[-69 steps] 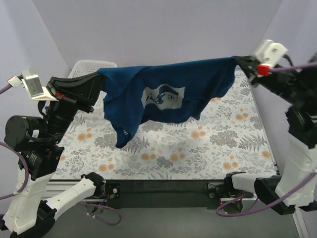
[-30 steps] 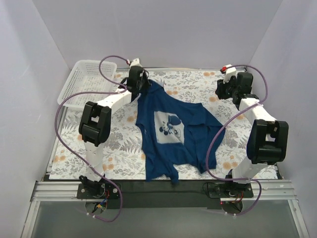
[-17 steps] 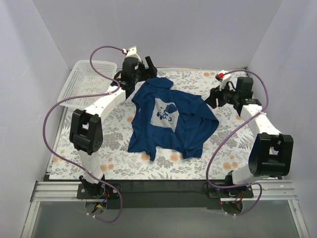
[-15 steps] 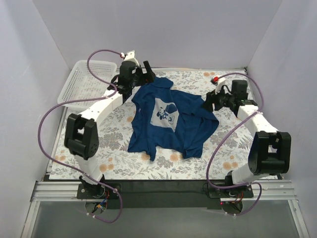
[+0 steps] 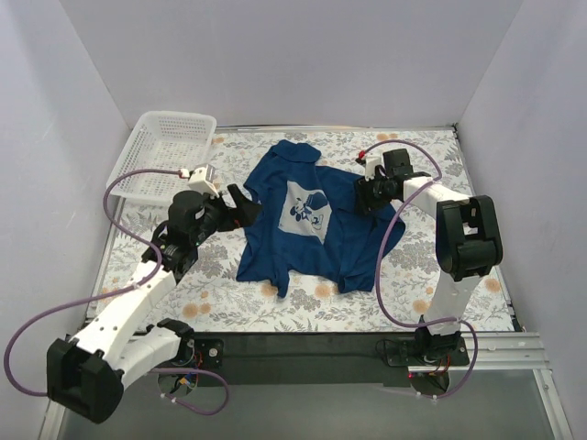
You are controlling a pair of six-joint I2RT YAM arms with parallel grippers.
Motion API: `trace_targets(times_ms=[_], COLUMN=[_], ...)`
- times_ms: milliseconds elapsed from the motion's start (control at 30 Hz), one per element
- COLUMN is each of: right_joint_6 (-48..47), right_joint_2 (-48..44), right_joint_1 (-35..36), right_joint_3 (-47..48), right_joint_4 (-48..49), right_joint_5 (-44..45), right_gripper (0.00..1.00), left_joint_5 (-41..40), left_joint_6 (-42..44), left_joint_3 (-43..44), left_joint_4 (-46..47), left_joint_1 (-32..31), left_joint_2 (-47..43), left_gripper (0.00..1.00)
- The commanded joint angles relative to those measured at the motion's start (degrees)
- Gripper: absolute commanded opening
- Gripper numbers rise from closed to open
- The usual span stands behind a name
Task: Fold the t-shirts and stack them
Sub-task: Flatten the tshirt out
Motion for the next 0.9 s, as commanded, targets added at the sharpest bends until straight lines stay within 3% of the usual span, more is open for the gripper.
trace_targets(times_ms=[0, 100, 133, 167, 333, 500, 567, 600, 767, 800, 867], right_joint_6=[3.1, 3.5, 3.8, 3.8, 1.2, -2.4, -2.7, -2.5, -2.9, -5.1, -9.3], right_joint_2=[1.3, 2.6, 2.6, 2.5, -6.6, -10.9, -9.3, -7.8, -9.9, -12.6, -17.7], right_joint_1=[0.0, 0.0, 0.0, 0.0, -3.2, -15.2, -19.1, -20.1, -22.5, -22.6, -22.6], right_joint_3=[3.2, 4.0, 4.6, 4.7, -0.3, -4.4, -3.5, -3.3, -4.7, -6.3, -8.1], right_joint_4=[-0.6, -0.2, -0.2, 0.0, 1.4, 5.8, 5.8, 5.7, 6.0, 6.0, 4.2], right_joint_5=[1.7, 1.5, 1.3, 1.4, 8.6, 16.5, 17.2, 17.2, 14.3, 10.8, 5.0], right_gripper=[0.45, 0.33, 0.13, 0.02, 0.01, 0.02, 0.21, 0.36, 0.57, 0.69, 0.72], left_joint_5=[1.0, 1.0, 1.0, 1.2, 1.6, 2.1, 2.7, 2.8, 4.5, 5.0, 5.3], left_joint_6=[-1.3, -1.8, -2.2, -2.3, -3.1, -3.2, -3.3, -3.4, -3.1, -2.8, -2.6], left_joint_3=[-3.7, -5.5, -6.6, -7.0, -8.9, -9.9, -10.2, -10.4, -10.4, -10.2, -9.9], left_joint_4=[-2.6, -4.1, -4.3, -4.7, -5.6, -5.9, -5.9, -5.8, -5.9, -6.2, -7.4], left_joint_1=[0.5, 0.5, 0.5, 0.5, 0.5, 0.5, 0.5, 0.5, 0.5, 0.5, 0.5], left_joint_2=[-5.6, -8.3, -8.8, -9.5, -11.6, -13.4, -13.2, -13.0, -12.1, -11.8, -9.4], left_gripper=[0.82, 0.82, 0.82, 0.82, 0.82, 0.82, 0.82, 0.82, 0.82, 0.82, 0.82])
